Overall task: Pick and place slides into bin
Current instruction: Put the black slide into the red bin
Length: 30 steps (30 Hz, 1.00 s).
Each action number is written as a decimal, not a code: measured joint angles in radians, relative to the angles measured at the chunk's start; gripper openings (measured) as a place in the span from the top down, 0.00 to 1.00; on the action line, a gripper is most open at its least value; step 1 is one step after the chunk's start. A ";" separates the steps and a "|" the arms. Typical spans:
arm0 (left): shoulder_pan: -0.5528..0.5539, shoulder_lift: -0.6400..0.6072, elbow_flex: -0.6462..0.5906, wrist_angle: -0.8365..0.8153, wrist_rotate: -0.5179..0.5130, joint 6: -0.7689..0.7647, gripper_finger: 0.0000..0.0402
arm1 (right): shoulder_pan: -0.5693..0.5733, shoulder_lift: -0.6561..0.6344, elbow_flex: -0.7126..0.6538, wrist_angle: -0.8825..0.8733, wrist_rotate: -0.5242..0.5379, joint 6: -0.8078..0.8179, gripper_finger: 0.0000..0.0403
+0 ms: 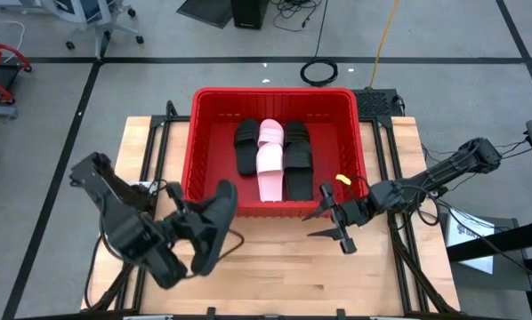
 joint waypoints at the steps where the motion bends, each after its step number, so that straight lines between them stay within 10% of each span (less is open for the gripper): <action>1: 0.011 -0.014 0.000 0.008 -0.009 0.030 0.98 | -0.004 0.000 0.000 0.002 0.002 -0.017 0.59; 15: 0.297 -0.096 0.000 0.123 -0.063 0.468 0.90 | -0.116 0.000 0.000 0.005 0.643 -0.206 0.59; 30: 0.676 -0.088 -0.021 0.221 0.069 0.687 0.90 | -0.380 0.000 0.000 -0.030 0.672 -0.289 0.59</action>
